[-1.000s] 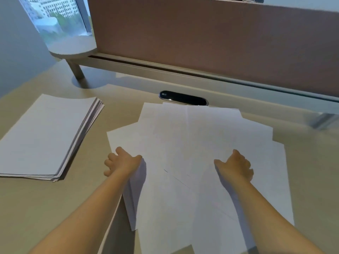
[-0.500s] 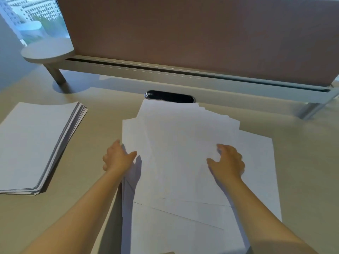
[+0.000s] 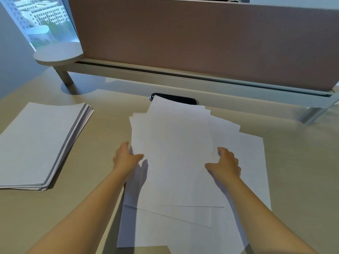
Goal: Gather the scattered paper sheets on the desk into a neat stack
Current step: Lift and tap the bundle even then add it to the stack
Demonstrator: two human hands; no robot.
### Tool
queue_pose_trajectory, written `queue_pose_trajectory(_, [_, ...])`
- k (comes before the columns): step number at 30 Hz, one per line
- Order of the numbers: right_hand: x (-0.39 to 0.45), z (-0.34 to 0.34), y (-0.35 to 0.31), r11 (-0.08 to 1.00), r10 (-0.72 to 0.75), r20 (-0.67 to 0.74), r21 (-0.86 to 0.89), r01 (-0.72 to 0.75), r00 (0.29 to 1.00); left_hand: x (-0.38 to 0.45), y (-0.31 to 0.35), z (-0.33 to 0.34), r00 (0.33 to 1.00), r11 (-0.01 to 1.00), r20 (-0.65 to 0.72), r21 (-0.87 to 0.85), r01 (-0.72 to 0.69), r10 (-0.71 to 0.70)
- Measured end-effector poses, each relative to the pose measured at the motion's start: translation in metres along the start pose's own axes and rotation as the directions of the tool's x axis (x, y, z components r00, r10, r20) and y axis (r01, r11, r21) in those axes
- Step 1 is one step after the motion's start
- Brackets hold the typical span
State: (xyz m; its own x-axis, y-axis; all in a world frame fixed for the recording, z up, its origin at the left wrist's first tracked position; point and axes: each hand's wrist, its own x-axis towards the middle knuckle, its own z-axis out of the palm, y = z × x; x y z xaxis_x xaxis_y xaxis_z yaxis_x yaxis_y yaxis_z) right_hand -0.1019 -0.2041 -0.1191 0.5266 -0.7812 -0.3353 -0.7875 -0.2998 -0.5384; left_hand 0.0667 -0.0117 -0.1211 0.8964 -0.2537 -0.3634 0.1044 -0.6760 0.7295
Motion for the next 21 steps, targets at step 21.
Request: queue_pose_trajectory(21, [-0.007, 0.019, -0.001, 0.893, 0.012, 0.006, 0.45, -0.013, 1.0, -0.036, -0.025, -0.012, 0.986, 0.986, 0.008, -0.016, 0.166, -0.166])
